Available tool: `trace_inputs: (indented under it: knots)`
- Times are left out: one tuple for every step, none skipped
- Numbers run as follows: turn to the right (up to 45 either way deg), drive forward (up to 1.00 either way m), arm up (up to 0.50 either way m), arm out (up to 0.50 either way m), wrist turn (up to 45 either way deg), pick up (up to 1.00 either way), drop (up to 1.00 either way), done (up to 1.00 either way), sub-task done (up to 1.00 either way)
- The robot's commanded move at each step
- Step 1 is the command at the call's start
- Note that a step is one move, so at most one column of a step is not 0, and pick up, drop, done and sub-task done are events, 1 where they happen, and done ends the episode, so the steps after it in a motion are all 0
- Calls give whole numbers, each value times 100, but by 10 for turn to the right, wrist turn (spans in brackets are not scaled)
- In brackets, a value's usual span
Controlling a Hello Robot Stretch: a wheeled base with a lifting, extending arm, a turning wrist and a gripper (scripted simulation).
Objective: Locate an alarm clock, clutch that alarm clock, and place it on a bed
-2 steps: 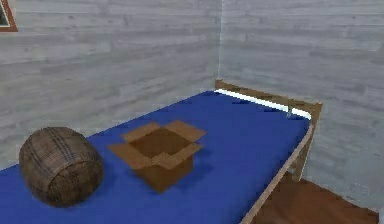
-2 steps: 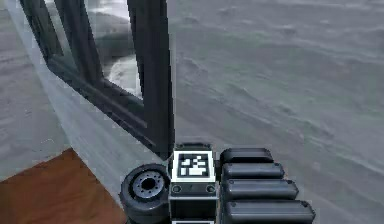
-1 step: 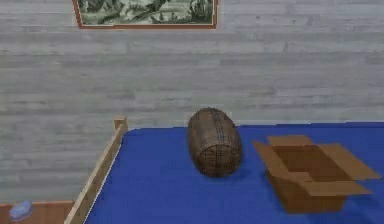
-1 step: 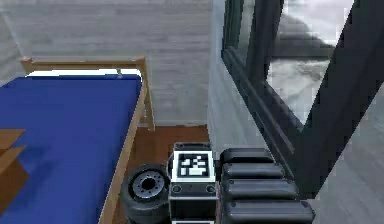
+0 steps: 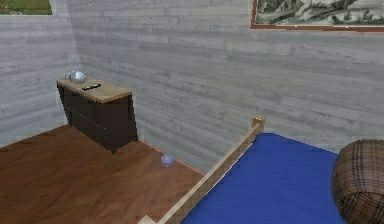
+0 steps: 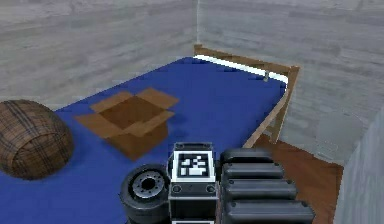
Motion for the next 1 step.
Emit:
trace_inputs:
  knots:
    - [-30, 0, 0, 0, 0, 0, 0, 0, 0]
